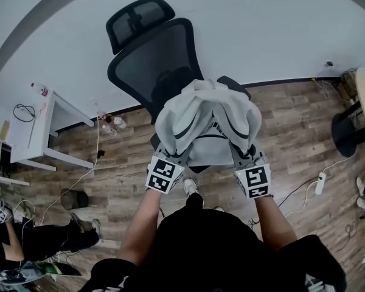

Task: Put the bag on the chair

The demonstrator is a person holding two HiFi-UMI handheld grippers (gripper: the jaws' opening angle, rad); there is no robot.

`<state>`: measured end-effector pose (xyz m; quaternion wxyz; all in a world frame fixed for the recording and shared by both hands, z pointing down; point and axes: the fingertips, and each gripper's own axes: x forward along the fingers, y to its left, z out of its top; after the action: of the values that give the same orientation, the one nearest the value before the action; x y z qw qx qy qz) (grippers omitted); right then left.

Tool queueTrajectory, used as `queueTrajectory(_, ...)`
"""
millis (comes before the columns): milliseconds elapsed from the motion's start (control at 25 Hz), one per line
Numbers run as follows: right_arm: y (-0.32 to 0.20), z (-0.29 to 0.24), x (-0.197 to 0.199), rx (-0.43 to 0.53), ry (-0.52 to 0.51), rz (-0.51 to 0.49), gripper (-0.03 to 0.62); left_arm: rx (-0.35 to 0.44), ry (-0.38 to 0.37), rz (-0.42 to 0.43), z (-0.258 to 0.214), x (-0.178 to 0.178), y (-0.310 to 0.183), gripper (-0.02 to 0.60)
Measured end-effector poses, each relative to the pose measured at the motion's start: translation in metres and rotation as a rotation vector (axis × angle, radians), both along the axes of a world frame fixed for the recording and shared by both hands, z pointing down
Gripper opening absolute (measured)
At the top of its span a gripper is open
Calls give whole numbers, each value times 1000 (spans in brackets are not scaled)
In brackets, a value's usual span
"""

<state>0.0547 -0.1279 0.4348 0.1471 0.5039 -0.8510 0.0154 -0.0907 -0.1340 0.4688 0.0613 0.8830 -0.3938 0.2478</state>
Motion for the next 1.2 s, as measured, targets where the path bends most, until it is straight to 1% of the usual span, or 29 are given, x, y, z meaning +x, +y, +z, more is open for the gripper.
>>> queueTrajectory(320,-69,-1,-18,-12,14,54,86,-12,8,55,0,-16,-76,127)
queueTrajectory(520,-101,7,-23,-34,35,89,86,-33,16,85,8,-20,-112,127)
queueTrajectory(640,-120,16,-25,-43,45,100,86,-48,20,89,18,-23,-129,127)
queueTrajectory(760,-143,28,-27,-57,51,95,87,-77,18,73,31,-25,-148,127)
queueTrajectory(880,-165,48,-26,-98,45,67,87,-118,8,42,51,-25,-165,127)
queueTrajectory(1200,-220,123,-25,-269,62,-51,87,-291,-13,-54,126,-22,-199,130)
